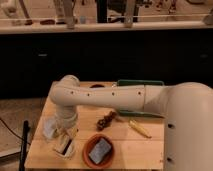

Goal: Place eraser in paper cup

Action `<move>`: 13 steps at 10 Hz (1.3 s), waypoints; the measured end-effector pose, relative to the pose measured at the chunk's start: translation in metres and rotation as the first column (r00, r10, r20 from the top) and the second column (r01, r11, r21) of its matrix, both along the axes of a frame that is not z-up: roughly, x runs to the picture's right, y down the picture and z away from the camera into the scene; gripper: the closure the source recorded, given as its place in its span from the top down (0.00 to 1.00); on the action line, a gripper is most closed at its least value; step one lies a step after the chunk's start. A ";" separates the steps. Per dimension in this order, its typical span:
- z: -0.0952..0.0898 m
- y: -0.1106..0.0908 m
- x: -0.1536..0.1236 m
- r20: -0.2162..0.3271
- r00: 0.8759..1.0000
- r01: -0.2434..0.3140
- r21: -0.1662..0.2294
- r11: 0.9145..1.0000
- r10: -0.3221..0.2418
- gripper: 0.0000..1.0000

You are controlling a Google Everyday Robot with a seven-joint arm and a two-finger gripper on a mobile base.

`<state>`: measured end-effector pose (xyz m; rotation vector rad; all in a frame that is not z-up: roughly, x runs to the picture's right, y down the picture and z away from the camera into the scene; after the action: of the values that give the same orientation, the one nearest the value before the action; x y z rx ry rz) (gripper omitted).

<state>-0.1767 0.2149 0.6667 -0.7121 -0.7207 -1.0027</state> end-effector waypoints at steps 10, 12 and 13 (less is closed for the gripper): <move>0.000 0.023 -0.002 0.121 0.992 -0.033 -0.082 0.996 0.043 0.09; 0.000 0.022 -0.003 0.123 0.991 -0.038 -0.088 0.995 0.049 0.29; 0.000 0.022 -0.003 0.123 0.991 -0.039 -0.089 0.995 0.050 0.37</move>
<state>-0.1796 0.2371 0.6665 -0.7098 -0.8903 -0.9865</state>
